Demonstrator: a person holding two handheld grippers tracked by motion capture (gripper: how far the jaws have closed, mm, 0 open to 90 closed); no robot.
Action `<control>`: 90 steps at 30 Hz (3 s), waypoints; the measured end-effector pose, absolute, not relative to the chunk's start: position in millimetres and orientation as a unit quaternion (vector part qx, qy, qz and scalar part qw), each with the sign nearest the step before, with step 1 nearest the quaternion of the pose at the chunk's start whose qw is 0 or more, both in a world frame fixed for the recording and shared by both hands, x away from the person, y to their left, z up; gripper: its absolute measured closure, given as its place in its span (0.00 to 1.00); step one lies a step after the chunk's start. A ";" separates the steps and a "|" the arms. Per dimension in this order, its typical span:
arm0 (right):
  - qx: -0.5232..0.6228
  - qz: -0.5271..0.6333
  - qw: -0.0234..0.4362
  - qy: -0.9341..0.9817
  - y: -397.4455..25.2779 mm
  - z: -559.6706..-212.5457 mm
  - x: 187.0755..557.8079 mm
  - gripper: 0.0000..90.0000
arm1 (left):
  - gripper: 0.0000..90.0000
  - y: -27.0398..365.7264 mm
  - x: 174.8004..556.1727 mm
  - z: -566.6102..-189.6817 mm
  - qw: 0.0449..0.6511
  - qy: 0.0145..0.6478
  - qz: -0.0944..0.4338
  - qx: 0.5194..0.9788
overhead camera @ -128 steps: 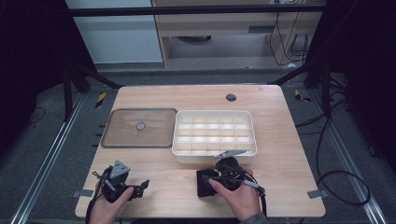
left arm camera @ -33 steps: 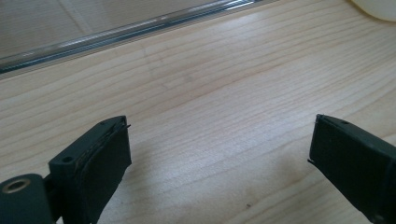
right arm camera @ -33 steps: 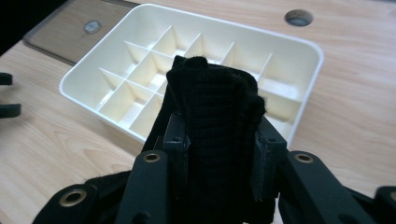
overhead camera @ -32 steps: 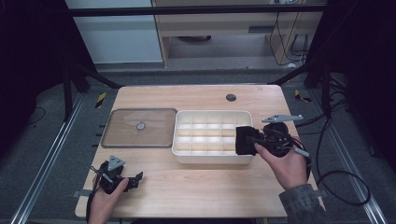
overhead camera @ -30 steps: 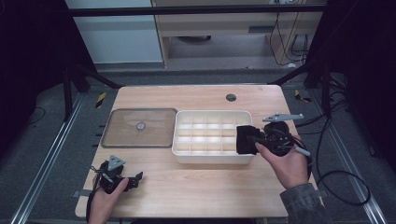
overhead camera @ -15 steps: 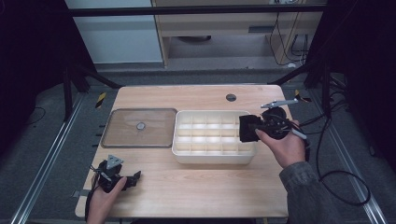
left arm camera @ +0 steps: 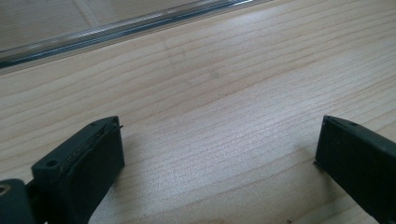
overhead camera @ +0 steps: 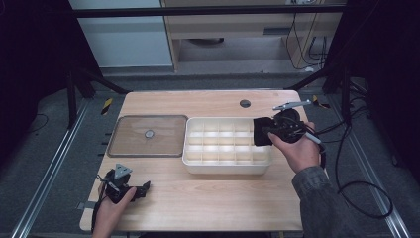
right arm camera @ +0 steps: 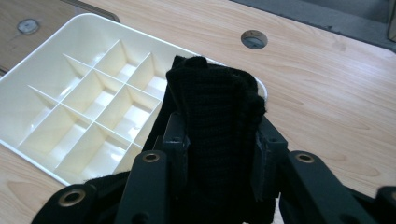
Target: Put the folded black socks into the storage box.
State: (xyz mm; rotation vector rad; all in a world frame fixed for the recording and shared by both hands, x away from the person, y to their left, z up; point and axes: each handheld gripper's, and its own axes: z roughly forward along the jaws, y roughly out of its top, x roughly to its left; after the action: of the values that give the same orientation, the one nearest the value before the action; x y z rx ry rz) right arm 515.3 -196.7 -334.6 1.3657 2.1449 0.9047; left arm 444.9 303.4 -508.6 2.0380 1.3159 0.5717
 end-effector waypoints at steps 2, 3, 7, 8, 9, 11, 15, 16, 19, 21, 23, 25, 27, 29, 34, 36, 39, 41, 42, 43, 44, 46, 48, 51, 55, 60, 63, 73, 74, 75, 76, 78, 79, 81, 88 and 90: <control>0.496 0.322 0.226 0.774 -195.7 -334.8 515.1 0.72 | 0.00 303.2 444.8 -508.7 0.320 0.501 0.218 0.774; 0.500 0.315 0.229 0.774 -194.8 -336.5 516.3 0.72 | 0.00 303.3 444.7 -508.7 0.320 0.500 0.218 0.775; 0.497 0.306 0.227 0.780 -190.4 -340.6 517.8 0.72 | 0.00 303.4 444.5 -508.8 0.320 0.499 0.217 0.775; 0.498 0.303 0.225 0.781 -188.1 -344.0 518.7 0.72 | 0.00 303.5 444.5 -508.8 0.320 0.499 0.217 0.775; 0.497 0.300 0.226 0.782 -187.3 -345.6 519.2 0.72 | 0.00 303.4 444.5 -508.8 0.320 0.500 0.217 0.775; 0.498 0.298 0.221 0.784 -186.9 -348.4 520.5 0.72 | 0.00 303.4 444.5 -508.8 0.321 0.500 0.217 0.775; 0.501 0.291 0.216 0.786 -188.2 -351.5 522.3 0.72 | 0.00 303.5 444.4 -508.8 0.320 0.499 0.217 0.776; 0.503 0.293 0.213 0.785 -189.0 -353.0 523.0 0.72 | 0.00 303.5 444.3 -508.7 0.320 0.499 0.217 0.776; 0.502 0.294 0.212 0.785 -189.1 -354.8 523.3 0.72 | 0.00 303.4 444.1 -508.8 0.320 0.500 0.217 0.775; 0.504 0.292 0.211 0.785 -189.3 -357.8 523.7 0.72 | 0.00 303.4 443.8 -508.7 0.319 0.500 0.218 0.775; 0.506 0.284 0.208 0.788 -188.5 -363.1 524.7 0.72 | 0.00 303.4 443.3 -508.7 0.319 0.499 0.219 0.775; 0.506 0.284 0.205 0.788 -187.6 -365.8 524.5 0.72 | 0.00 303.7 443.2 -508.5 0.318 0.498 0.218 0.777; 0.504 0.285 0.204 0.789 -187.6 -366.9 524.5 0.72 | 0.00 303.8 443.0 -508.4 0.317 0.498 0.218 0.777; 0.502 0.285 0.202 0.791 -186.6 -369.1 524.4 0.72 | 0.00 303.8 443.0 -508.4 0.317 0.498 0.218 0.777; 0.508 0.282 0.211 0.786 -188.3 -371.5 522.6 0.72 | 0.00 303.8 442.6 -508.3 0.316 0.498 0.218 0.778; 0.508 0.281 0.211 0.786 -188.7 -373.4 521.2 0.72 | 0.00 303.8 442.5 -508.4 0.317 0.497 0.218 0.777; 0.507 0.283 0.209 0.787 -188.6 -374.1 520.3 0.72 | 0.00 303.5 442.2 -508.5 0.317 0.499 0.218 0.776; 0.506 0.281 0.208 0.789 -186.5 -375.8 518.3 0.72 | 0.00 303.4 441.8 -508.5 0.318 0.500 0.218 0.776; 0.506 0.281 0.208 0.789 -186.5 -375.8 518.3 0.72 | 0.00 303.4 441.8 -508.5 0.318 0.500 0.218 0.776; 0.504 0.278 0.211 0.790 -185.6 -377.1 517.8 0.72 | 0.00 303.3 441.7 -508.6 0.318 0.500 0.218 0.776; 0.502 0.274 0.213 0.792 -185.0 -378.4 517.6 0.72 | 0.00 303.3 441.7 -508.6 0.318 0.500 0.218 0.776; 0.501 0.261 0.221 0.795 -183.3 -382.4 518.4 0.72 | 0.00 303.2 441.7 -508.7 0.319 0.500 0.218 0.775; 0.499 0.253 0.221 0.799 -181.0 -385.6 518.6 0.72 | 0.00 303.2 441.6 -508.8 0.319 0.500 0.218 0.775; 0.495 0.244 0.224 0.803 -178.3 -388.9 518.7 0.72 | 0.00 303.3 441.7 -508.7 0.319 0.499 0.219 0.775; 0.493 0.233 0.226 0.807 -174.0 -395.3 519.7 0.72 | 0.00 303.2 441.5 -508.7 0.319 0.500 0.219 0.775; 0.489 0.214 0.229 0.814 -171.6 -403.3 520.2 0.72 | 0.00 303.2 441.5 -508.7 0.319 0.500 0.219 0.775; 0.491 0.213 0.227 0.813 -172.0 -406.1 520.6 0.72 | 0.00 303.2 441.5 -508.7 0.319 0.500 0.219 0.775; 0.491 0.207 0.216 0.818 -167.9 -416.8 518.4 0.72 | 0.00 303.2 441.5 -508.7 0.319 0.500 0.218 0.775; 0.492 0.207 0.215 0.818 -167.5 -417.9 518.3 0.72 | 0.00 303.2 441.5 -508.7 0.319 0.499 0.219 0.775; 0.492 0.207 0.214 0.818 -167.3 -418.3 518.1 0.72 | 0.00 303.3 441.5 -508.7 0.319 0.499 0.219 0.776; 0.491 0.207 0.213 0.819 -167.1 -419.5 518.3 0.72 | 0.00 303.3 441.6 -508.7 0.319 0.499 0.218 0.776; 0.492 0.207 0.212 0.818 -166.8 -419.6 518.3 0.72 | 0.00 303.2 441.5 -508.7 0.319 0.500 0.218 0.775; 0.493 0.206 0.210 0.819 -166.6 -420.0 518.2 0.72 | 0.00 303.2 441.5 -508.7 0.319 0.500 0.218 0.775; 0.495 0.208 0.203 0.819 -166.9 -422.1 518.3 0.72 | 0.00 303.2 441.6 -508.7 0.319 0.499 0.218 0.775; 0.500 0.208 0.195 0.818 -167.0 -426.1 517.2 0.72 | 0.00 303.2 441.5 -508.7 0.319 0.500 0.218 0.775; 0.500 0.209 0.194 0.817 -167.2 -426.7 517.1 0.73 | 0.00 303.2 441.5 -508.7 0.319 0.500 0.218 0.775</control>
State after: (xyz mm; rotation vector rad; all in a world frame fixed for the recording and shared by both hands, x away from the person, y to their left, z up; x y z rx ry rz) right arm 517.1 -167.2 -426.7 1.4030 2.2919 0.5854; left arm 441.5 303.2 -508.7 2.0391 1.3140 0.5739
